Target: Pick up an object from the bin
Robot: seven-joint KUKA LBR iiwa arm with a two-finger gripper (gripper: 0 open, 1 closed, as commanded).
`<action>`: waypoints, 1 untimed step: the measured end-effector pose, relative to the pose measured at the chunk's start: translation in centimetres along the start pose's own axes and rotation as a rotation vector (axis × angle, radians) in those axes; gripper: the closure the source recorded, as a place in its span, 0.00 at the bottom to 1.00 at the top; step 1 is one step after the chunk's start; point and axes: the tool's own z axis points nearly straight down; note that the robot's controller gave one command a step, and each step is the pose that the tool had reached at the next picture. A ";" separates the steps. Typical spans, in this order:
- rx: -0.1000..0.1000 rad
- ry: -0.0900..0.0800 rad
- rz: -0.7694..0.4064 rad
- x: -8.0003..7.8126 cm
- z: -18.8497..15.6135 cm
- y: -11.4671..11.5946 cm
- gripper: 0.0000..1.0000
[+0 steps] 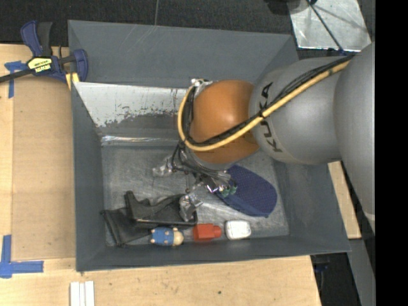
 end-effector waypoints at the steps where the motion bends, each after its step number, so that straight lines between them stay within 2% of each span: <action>1: 0.001 0.035 0.001 0.7 0.0 -0.3 1.00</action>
Offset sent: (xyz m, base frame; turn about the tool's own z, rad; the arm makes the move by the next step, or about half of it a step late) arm 0.0000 0.0000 0.0000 0.0000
